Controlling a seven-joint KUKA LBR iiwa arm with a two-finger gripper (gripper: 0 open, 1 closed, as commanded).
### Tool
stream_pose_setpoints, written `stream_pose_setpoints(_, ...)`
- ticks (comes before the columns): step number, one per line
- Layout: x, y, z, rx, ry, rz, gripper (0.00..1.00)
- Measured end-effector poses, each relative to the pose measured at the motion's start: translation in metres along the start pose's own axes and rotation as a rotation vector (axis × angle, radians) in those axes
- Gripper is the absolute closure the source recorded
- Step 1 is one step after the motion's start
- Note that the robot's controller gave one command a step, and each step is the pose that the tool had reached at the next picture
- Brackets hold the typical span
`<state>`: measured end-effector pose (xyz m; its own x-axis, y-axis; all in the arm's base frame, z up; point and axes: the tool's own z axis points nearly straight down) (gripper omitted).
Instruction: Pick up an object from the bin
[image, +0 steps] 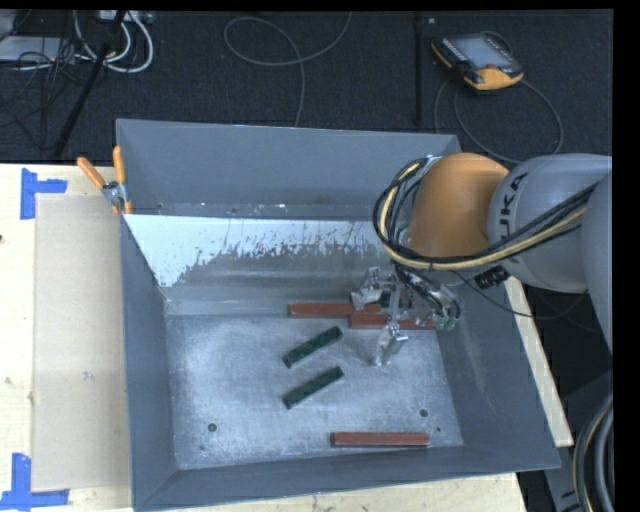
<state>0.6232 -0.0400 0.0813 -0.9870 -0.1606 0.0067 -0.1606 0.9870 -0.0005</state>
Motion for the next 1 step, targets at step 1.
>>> stream_pose_setpoints(1,-0.0041,-0.0003,-0.0017,0.002,-0.02,0.001,1.0)
